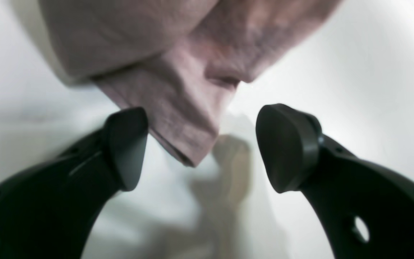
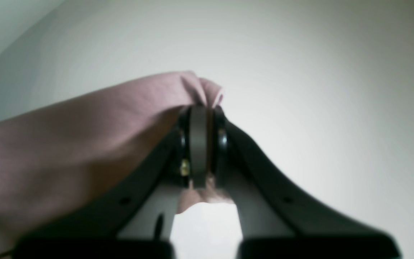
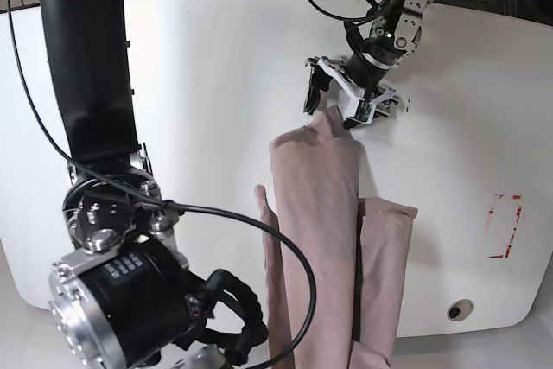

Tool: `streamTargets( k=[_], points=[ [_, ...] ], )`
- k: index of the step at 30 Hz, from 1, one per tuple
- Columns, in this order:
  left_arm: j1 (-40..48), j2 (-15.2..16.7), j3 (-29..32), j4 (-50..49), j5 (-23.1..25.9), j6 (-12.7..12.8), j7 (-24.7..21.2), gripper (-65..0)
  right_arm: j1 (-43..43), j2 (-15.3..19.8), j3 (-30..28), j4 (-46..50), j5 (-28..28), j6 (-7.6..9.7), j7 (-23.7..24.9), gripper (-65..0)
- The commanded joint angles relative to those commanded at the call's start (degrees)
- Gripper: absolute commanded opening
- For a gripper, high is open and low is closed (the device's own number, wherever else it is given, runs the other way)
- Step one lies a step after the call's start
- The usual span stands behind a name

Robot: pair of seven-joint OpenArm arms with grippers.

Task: Fold the T-shirt properly
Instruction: 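Lower the left gripper and grasp the hanging shirt's raised edge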

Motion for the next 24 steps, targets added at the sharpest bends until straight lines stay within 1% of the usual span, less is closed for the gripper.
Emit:
streamTargets(
  k=[3, 7, 11, 14, 16, 19, 20, 21, 23, 24],
  points=[
    [-1.9, 0.8, 0.0, -3.3, 0.0, 0.0, 0.0, -17.8, -0.8, 0.0, 0.1, 0.0, 0.0, 0.0, 0.0, -65.0],
    [-4.0, 1.0, 0.0, -6.7, -0.3, 0.0, 0.0, -17.8, -1.1, 0.0, -0.1, 0.0, 0.0, 0.0, 0.0, -65.0],
    [-5.6, 2.9, -0.2, -9.8, -0.1, 0.0, -0.1, -18.2, -2.1, 0.0, 0.0, 0.0, 0.0, 0.0, 0.0, -65.0],
    [-6.8, 3.3, -0.1, -11.6, 0.0, 0.0, -0.1, -18.6, -2.4, 0.0, 0.0, 0.0, 0.0, 0.0, 0.0, -65.0],
    [-7.5, 3.5, -0.1, -12.5, 0.0, 0.0, -0.1, -21.1, -2.5, 0.0, 0.0, 0.0, 0.0, 0.0, 0.0, -65.0],
    [-7.8, 3.6, -0.1, -13.7, 0.0, 0.0, -0.1, -32.8, -2.5, 0.0, 0.0, 0.0, 0.0, 0.0, 0.0, -65.0],
    [-7.8, 3.6, -0.1, -14.0, 0.0, 0.0, -0.1, -39.2, -2.5, 0.0, 0.0, 0.0, 0.0, 0.0, 0.0, -65.0],
    [-7.8, 3.6, 0.0, -14.0, 0.0, 0.0, 0.0, -48.8, -2.5, 0.0, 0.1, 0.0, 0.0, 0.0, 0.0, -65.0],
    [-7.7, 3.6, 0.0, -14.1, 0.0, 0.0, 0.0, -57.4, -2.5, 0.0, 0.1, 0.0, 0.0, 0.0, 0.0, -65.0],
    [-7.6, 3.6, 0.0, -14.1, 0.0, 0.0, 0.0, -64.3, -2.5, 0.0, 0.1, 0.0, 0.0, 0.0, 0.0, -65.0]
  ],
)
